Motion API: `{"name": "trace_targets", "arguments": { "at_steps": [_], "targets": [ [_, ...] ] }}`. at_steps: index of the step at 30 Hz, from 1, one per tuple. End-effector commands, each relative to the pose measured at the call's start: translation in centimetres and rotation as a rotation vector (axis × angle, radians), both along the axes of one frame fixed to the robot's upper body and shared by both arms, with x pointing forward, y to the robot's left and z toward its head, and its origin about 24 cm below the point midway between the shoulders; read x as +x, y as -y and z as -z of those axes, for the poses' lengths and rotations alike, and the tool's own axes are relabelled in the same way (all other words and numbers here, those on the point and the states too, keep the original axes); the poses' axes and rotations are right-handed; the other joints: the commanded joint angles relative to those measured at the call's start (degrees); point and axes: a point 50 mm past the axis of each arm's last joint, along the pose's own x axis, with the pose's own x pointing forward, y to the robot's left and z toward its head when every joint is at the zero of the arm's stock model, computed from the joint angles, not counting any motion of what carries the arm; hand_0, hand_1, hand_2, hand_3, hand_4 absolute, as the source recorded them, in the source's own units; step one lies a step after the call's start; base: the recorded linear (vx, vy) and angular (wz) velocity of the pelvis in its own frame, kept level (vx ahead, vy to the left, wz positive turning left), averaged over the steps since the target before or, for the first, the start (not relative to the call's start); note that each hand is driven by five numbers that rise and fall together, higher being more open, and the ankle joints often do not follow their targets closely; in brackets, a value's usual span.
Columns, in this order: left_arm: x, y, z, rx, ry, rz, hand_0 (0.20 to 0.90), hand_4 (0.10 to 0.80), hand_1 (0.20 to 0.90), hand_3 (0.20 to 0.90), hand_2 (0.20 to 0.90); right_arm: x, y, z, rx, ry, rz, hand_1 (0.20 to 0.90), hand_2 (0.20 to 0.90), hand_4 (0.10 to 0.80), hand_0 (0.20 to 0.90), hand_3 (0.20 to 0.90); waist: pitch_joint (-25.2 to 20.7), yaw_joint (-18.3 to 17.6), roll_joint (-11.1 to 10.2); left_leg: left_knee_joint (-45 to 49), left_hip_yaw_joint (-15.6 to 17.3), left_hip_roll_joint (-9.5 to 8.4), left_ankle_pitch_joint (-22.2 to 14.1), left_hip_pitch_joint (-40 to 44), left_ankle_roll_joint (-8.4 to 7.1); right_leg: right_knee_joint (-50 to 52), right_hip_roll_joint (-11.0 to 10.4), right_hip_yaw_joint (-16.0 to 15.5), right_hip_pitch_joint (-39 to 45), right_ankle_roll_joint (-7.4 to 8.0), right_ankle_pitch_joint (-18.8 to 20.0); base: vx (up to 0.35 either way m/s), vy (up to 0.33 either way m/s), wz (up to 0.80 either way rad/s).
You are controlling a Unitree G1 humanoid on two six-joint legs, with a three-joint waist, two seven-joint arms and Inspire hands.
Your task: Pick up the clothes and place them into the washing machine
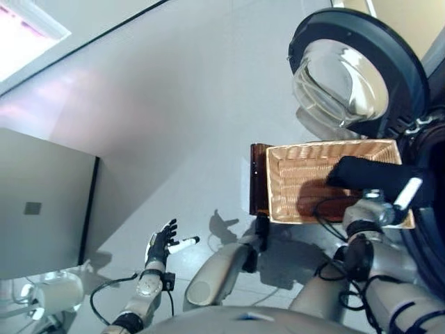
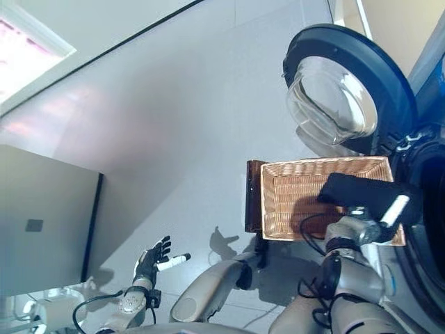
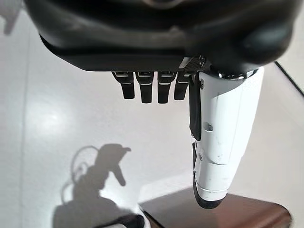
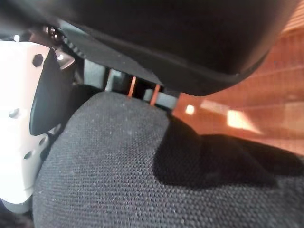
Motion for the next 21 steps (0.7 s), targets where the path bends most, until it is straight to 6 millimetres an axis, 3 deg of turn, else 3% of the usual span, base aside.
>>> {"name": "trace_targets", "arguments": {
  "at_steps": [1,5,7,9,10,14,21],
  "targets": [
    [1.6,-1.8,-0.8,0.040,0.077,-0.070,0.900,0.800,0.900,0.900,0.900,-0.3,5.7,-12.8,-0.354,0.159,0.157,0.200,0.200,0.300,0.200,0.200,0.0,0.7,2.6,3.5,-2.3,-1.24,-3.9,-2.7,-4.84,-2.3,1.9,-1.1,3.0,-5.14,-1.6,-0.015,0.043,-0.06],
    [1.4,-2.9,-1.0,0.061,0.088,-0.093,0.900,0.800,0.900,0.900,0.900,-2.3,7.9,-21.9,-0.592,0.161,0.230,0.200,0.200,0.300,0.200,0.200,-0.3,0.9,4.3,3.3,-1.2,-1.58,-4.0,-3.4,-5.00,-1.6,1.4,1.2,0.3,-5.01,-1.3,-0.011,0.033,-0.11],
    [1.2,-3.4,-1.2,0.064,0.100,-0.116,0.900,0.800,0.900,0.900,0.900,-2.8,7.6,-25.5,-0.683,0.174,0.265,0.200,0.200,0.300,0.200,0.200,-0.3,0.8,4.5,3.4,-0.5,-1.35,-4.1,-3.9,-4.93,-1.6,1.7,2.5,-1.0,-5.05,-1.0,-0.014,0.035,-0.19],
    [1.3,-4.4,-1.6,0.068,0.129,-0.157,0.900,0.800,0.900,0.900,0.900,-4.8,6.9,-31.9,-0.865,0.200,0.334,0.200,0.200,0.300,0.200,0.200,0.8,0.2,4.0,5.7,1.0,-0.69,-4.5,-6.9,-4.81,0.1,2.6,5.1,-5.1,-5.41,-0.9,-0.040,0.016,-0.37],
    [1.4,-4.2,-1.6,0.063,0.131,-0.159,0.900,0.800,0.900,0.900,0.900,-4.8,6.8,-32.2,-0.868,0.202,0.334,0.200,0.200,0.300,0.200,0.200,0.7,0.4,4.1,5.9,1.2,-0.64,-4.6,-7.3,-4.80,0.4,2.6,5.4,-5.6,-5.42,-0.9,0.025,-0.025,-0.34],
    [2.5,-5.1,-2.7,0.067,0.191,-0.189,0.900,0.800,0.900,0.900,0.900,-6.4,6.3,-37.0,-0.999,0.185,0.349,0.200,0.200,0.300,0.200,0.200,1.9,-0.5,1.3,15.2,2.3,-0.39,-9.2,-13.0,-4.49,8.7,3.5,9.0,-11.3,-7.00,-5.0,-0.011,-0.056,-0.17],
    [2.2,-5.5,-2.7,0.033,0.210,-0.284,0.900,0.800,0.900,0.900,0.900,-6.1,5.4,-38.1,-1.041,0.196,0.348,0.200,0.200,0.300,0.200,0.200,2.1,-2.1,-0.3,22.2,3.0,0.32,-13.1,-17.1,-3.93,16.0,4.5,11.0,-16.5,-8.59,-8.2,-0.008,-0.015,-0.06]
  ]
}}
